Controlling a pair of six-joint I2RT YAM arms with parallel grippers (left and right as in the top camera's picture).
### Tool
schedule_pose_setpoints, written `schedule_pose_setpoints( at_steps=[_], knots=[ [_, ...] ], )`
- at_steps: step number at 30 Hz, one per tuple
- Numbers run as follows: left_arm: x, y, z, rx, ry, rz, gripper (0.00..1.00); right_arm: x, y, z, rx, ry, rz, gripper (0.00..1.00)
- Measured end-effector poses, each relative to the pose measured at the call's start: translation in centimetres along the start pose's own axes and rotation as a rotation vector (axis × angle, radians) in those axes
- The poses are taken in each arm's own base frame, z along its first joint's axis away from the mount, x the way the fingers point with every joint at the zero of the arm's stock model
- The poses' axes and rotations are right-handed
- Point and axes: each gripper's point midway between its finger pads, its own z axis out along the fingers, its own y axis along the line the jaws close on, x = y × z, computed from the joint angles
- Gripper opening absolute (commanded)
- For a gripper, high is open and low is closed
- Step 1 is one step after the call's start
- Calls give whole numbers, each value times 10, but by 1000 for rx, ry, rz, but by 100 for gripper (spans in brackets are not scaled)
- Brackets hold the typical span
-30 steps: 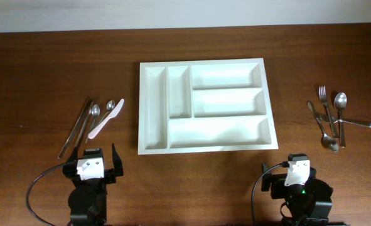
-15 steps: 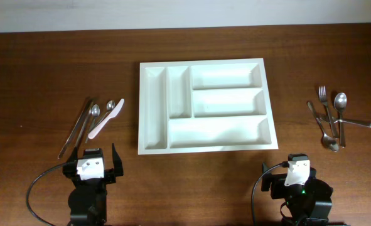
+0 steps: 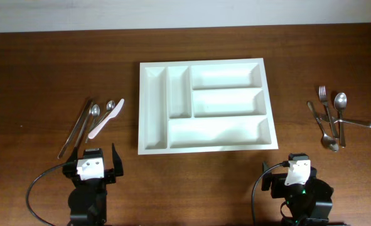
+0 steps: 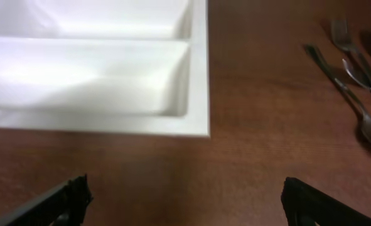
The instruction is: Pack container
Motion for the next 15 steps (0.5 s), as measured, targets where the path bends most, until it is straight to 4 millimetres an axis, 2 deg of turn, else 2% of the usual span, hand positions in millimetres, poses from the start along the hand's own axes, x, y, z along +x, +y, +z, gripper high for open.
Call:
schedule_pose_setpoints(
  at_steps=[4,8,11,15],
  knots=[
    [-1,0,0,0,-2,0,99,-14,13,-1,-74,-57,-10,99],
    [-2,-2,0,13,-8,-1,99,-35,22,-4,-129,-148,-31,99],
    [-11,-11,-1,64,-48,-7,99,-69,28,-12,-169,-291,-48,99],
    [-24,-22,-4,136,-87,-9,99,-117,34,-34,-214,-501,-13,99]
  ],
)
